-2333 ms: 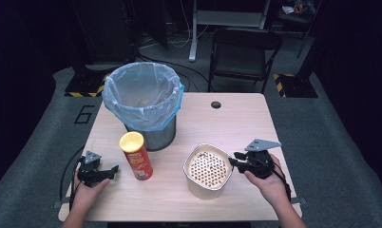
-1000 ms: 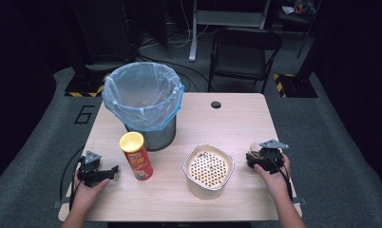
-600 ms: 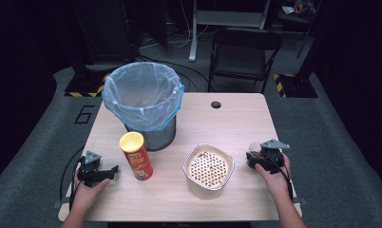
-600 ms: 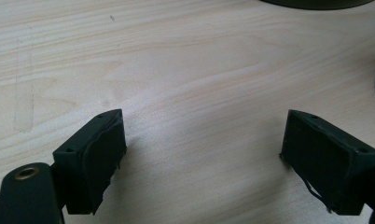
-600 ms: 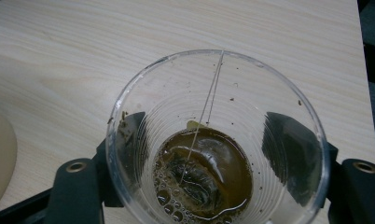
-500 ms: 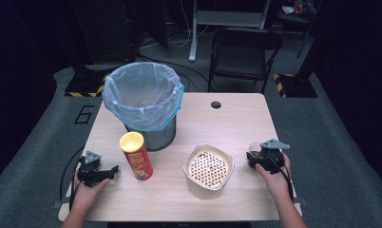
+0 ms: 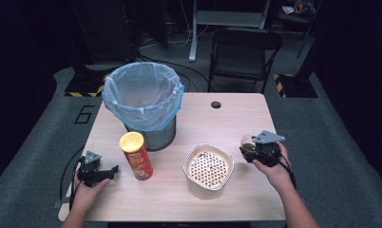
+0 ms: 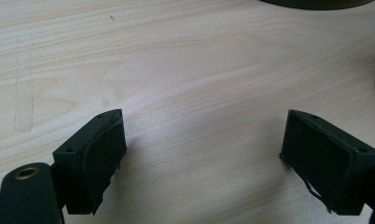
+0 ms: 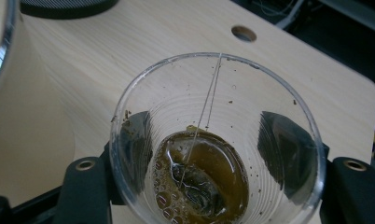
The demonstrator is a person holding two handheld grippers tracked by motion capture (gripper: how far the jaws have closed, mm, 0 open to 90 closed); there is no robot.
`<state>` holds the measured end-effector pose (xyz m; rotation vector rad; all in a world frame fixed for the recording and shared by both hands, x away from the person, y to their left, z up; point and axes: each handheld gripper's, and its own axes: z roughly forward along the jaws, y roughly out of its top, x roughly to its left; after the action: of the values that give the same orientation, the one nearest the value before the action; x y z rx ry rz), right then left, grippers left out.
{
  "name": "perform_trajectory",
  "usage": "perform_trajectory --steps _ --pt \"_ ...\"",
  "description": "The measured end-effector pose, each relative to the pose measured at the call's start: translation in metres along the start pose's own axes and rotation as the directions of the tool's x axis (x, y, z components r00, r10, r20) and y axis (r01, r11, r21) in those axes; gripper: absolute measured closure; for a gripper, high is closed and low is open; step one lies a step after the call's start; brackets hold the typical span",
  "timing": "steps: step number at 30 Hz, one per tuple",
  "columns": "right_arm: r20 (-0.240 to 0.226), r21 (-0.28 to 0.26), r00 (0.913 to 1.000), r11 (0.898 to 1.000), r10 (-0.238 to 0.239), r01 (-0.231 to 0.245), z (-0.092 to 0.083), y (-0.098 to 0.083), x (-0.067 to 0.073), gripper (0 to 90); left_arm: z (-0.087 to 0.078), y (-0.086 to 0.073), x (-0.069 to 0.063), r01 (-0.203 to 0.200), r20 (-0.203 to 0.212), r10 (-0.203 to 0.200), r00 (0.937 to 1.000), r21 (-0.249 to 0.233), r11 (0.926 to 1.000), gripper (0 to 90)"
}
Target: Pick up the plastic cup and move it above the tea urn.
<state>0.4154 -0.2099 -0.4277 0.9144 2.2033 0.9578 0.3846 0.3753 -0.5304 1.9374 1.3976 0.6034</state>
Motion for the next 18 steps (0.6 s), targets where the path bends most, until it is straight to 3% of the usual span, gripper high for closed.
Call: perform_trajectory --steps 1,2,3,5,6,7,8,9,10,11,12,13,14,18 --pt "-0.008 -0.018 0.9998 1.0 -0.018 0.018 0.0 0.005 0.001 34.8 0.0 0.0 0.0 0.0 0.0 0.0 1.0 0.0 1.0 13.3" --pt "-0.033 -0.04 0.9966 0.996 -0.075 0.074 -0.001 0.015 0.002 34.8 0.0 0.0 0.0 0.0 0.0 0.0 1.0 0.0 1.0 13.2" --pt "-0.033 -0.04 0.9966 0.996 -0.075 0.074 -0.001 0.015 0.002 34.8 0.0 0.0 0.0 0.0 0.0 0.0 1.0 0.0 1.0 13.2" --pt "-0.048 -0.063 0.9908 0.99 -0.127 0.124 -0.002 0.027 0.004 34.8 0.0 0.0 0.0 -0.001 0.0 0.001 1.0 0.0 1.0 13.3" --pt "-0.059 -0.077 0.9804 0.98 -0.188 0.183 -0.002 0.037 0.005 34.8 0.0 0.0 0.0 0.0 0.0 0.0 1.0 0.0 1.0 13.3" --pt "-0.059 -0.077 0.9804 0.98 -0.188 0.183 -0.002 0.037 0.005 34.8 0.0 0.0 0.0 0.0 0.0 0.0 1.0 0.0 1.0 13.3" --pt "-0.066 -0.086 0.9682 0.968 -0.241 0.235 -0.001 0.044 0.006 34.9 0.0 0.0 0.0 0.0 0.0 0.0 1.0 0.0 1.0 13.3" --pt "-0.066 -0.086 0.9682 0.968 -0.241 0.235 -0.001 0.044 0.006 34.9 0.0 0.0 0.0 0.0 0.0 0.0 1.0 0.0 1.0 13.3" --pt "-0.071 -0.095 0.951 0.951 -0.301 0.294 -0.001 0.052 0.009 34.9 0.0 0.0 0.0 0.0 0.0 0.0 1.0 0.0 1.0 13.3" --pt "-0.071 -0.095 0.951 0.951 -0.301 0.294 -0.001 0.052 0.009 34.9 0.0 0.0 0.0 0.0 0.0 0.0 1.0 0.0 1.0 13.3" --pt "-0.069 -0.106 0.9369 0.936 -0.343 0.335 0.0 0.058 0.012 34.8 0.0 0.0 0.0 0.0 0.0 0.0 1.0 0.0 1.0 13.2" --pt "-0.069 -0.106 0.9369 0.936 -0.343 0.335 0.0 0.058 0.012 34.8 0.0 0.0 0.0 0.0 0.0 0.0 1.0 0.0 1.0 13.2" --pt "-0.064 -0.125 0.9277 0.925 -0.368 0.358 0.001 0.063 0.014 34.8 0.0 0.0 0.0 0.0 0.0 0.0 1.0 0.0 1.0 13.3" --pt "-0.064 -0.138 0.9207 0.917 -0.385 0.374 0.002 0.068 0.017 34.7 0.0 0.0 0.0 0.0 0.0 0.0 1.0 0.0 1.0 13.3"
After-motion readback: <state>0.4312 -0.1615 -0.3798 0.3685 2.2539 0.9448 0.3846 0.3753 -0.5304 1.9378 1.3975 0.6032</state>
